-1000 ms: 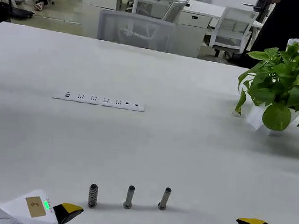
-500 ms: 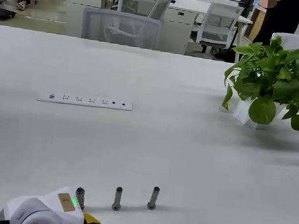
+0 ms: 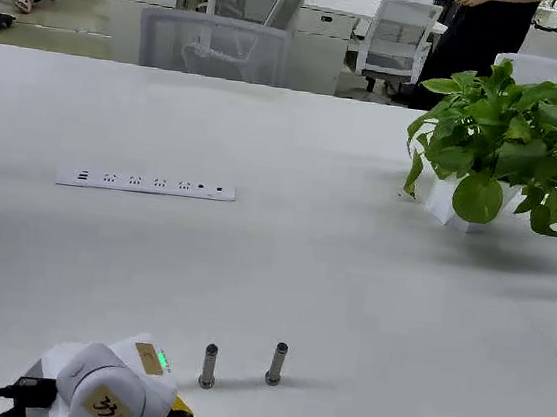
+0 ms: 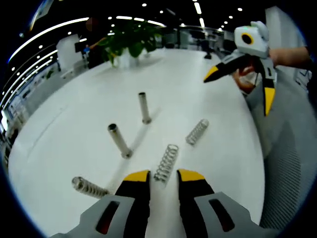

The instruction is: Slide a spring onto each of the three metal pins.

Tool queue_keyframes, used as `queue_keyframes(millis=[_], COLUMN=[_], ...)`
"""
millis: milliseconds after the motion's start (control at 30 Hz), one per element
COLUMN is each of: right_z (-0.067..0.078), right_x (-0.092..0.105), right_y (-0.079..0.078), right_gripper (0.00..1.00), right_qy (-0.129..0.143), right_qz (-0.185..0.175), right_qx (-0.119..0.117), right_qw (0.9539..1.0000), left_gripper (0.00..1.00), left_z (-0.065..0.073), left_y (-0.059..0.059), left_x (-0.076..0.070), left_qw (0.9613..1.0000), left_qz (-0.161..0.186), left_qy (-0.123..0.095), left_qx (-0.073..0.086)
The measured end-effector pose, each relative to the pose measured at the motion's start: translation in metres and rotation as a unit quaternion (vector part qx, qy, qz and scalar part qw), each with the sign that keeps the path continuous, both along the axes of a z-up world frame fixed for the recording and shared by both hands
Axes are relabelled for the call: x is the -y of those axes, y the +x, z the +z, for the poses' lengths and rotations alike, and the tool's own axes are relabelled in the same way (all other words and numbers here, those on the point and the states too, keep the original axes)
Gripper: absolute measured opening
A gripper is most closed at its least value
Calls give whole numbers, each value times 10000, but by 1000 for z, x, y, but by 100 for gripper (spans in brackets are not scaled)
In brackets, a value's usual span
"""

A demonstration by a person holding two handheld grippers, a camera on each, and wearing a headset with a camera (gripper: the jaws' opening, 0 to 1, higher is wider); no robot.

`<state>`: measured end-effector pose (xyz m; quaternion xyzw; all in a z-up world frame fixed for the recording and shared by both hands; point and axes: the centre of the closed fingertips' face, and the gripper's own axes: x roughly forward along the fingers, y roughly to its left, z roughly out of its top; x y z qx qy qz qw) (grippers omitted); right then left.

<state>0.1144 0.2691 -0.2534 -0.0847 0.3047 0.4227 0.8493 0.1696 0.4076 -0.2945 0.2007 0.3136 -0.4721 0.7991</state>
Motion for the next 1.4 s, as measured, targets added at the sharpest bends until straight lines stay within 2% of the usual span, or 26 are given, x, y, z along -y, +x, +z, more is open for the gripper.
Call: queue_keyframes(millis=[67, 100, 300, 567, 833, 900, 1000, 1133, 1267, 1400], right_z=[0, 0, 1, 2, 3, 3, 5, 6, 6, 7], right_x=[-1, -1, -4, -6, -7, -7, -7, -8, -10, -12], right_y=[0, 0, -1, -2, -4, -3, -2, -2, -3, -4], right_gripper=[97, 97, 96, 96, 96, 96, 96, 96, 96, 96], right_qy=[14, 14, 32, 76, 111, 114, 137, 154, 174, 204], right_qz=[-5, 1, 8, -33, -36, -40, -55, -64, -49, -52], right_qx=[-7, -8, 4, 23, 17, 23, 25, 36, 30, 22], right_qw=[10000, 10000, 10000, 10000, 9999, 9999, 9999, 9999, 9998, 9998], left_gripper=[21, 21, 19, 17, 13, 13, 11, 11, 11, 10], left_z=[-2, -2, -2, -3, -3, -4, -4, -3, -3, -3], left_y=[-2, -2, -3, -3, -2, -3, -5, -4, -3, -2], left_x=[0, 1, 2, 2, 3, 3, 3, 3, 2, 1], left_qw=[10000, 10000, 9999, 9990, 9979, 9972, 9952, 9939, 9938, 9954], left_qz=[-49, -35, -94, -182, -302, -316, -468, -518, -499, -349], left_qy=[61, 21, 133, 375, 548, 642, 840, 953, 959, 834], left_qx=[-31, -58, -58, -188, -176, -237, -191, -210, -258, -304])
